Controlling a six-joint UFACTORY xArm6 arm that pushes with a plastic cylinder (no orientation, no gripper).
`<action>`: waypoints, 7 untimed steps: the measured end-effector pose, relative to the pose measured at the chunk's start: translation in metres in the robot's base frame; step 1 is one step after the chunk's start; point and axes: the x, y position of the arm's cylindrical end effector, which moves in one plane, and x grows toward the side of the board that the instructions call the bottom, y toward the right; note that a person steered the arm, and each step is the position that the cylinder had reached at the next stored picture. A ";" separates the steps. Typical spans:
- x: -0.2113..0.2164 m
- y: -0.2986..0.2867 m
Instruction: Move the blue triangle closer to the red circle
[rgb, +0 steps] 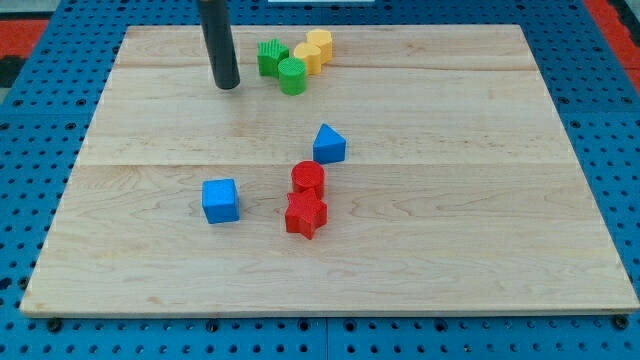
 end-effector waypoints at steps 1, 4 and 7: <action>0.003 -0.023; 0.003 -0.025; 0.051 0.032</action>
